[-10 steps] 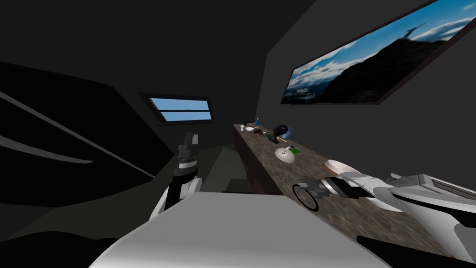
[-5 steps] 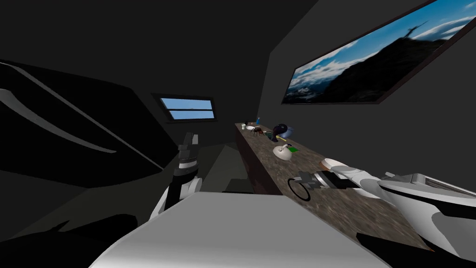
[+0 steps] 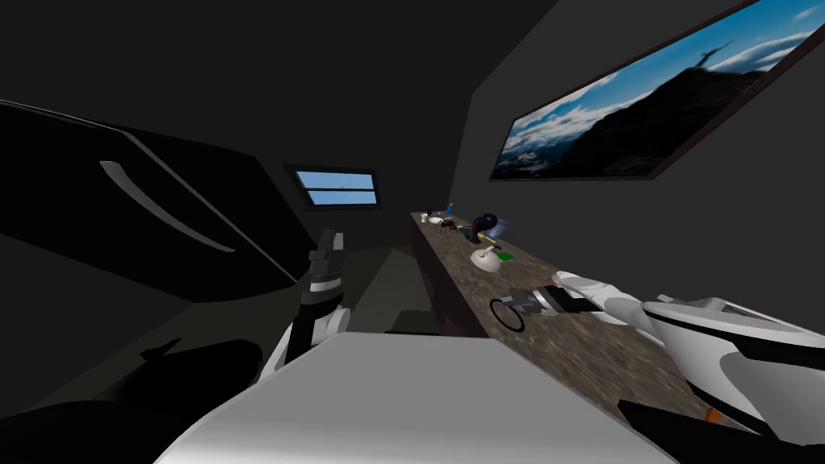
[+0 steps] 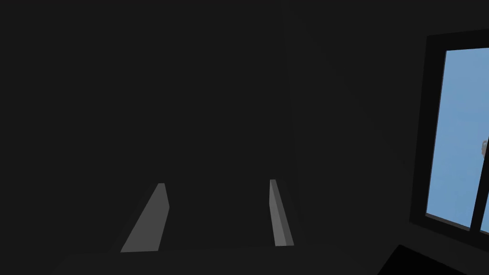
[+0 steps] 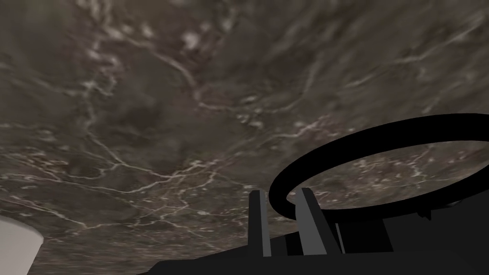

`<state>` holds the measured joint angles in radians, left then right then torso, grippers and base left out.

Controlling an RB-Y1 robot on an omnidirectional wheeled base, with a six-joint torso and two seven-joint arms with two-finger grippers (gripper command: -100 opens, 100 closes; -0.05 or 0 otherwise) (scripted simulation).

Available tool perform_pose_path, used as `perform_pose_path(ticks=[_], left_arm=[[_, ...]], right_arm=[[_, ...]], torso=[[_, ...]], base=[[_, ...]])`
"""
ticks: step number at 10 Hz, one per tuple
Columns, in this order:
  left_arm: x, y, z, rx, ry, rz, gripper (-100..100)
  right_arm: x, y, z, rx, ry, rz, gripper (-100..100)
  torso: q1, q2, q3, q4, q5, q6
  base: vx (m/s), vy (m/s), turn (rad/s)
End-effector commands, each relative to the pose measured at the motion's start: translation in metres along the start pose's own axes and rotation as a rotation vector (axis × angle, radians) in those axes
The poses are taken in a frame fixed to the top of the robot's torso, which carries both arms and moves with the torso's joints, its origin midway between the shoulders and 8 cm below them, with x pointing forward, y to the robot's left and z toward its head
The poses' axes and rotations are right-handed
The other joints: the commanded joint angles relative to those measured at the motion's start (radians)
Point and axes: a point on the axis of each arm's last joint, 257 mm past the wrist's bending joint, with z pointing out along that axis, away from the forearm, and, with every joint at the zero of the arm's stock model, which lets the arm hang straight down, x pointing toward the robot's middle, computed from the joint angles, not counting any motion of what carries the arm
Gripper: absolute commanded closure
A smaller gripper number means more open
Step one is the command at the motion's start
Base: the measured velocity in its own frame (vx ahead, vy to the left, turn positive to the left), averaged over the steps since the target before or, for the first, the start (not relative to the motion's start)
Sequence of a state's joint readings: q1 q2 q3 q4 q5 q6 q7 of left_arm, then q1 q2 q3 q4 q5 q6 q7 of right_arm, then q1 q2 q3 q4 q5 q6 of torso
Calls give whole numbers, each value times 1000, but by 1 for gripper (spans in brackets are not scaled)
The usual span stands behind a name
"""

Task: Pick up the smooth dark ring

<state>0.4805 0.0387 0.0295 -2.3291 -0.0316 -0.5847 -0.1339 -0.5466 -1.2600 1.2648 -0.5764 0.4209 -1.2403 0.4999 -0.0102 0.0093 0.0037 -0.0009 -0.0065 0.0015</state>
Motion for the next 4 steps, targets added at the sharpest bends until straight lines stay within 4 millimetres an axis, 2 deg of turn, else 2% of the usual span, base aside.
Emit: perform_pose_path(ticks=[1, 2, 3, 4], left_arm=[[0, 0, 0, 0, 0, 0, 0], [0, 0, 0, 0, 0, 0, 0], [0, 0, 0, 0, 0, 0, 0], [0, 0, 0, 0, 0, 0, 0]], right_arm=[[-7, -5, 1, 5, -2, 12, 100], [-15, -13, 3, 14, -3, 22, 100], [-11, -10, 2, 9, -2, 14, 100], [-12, -11, 2, 10, -3, 18, 0]], torso=[[0, 0, 0, 0, 0, 0], [1, -1, -1, 0, 0, 1], [0, -1, -1, 0, 0, 0], [1, -4, -2, -1, 0, 2]], base=[[-111, -41, 61], [-118, -44, 81], [-56, -23, 32], [-9, -4, -7]])
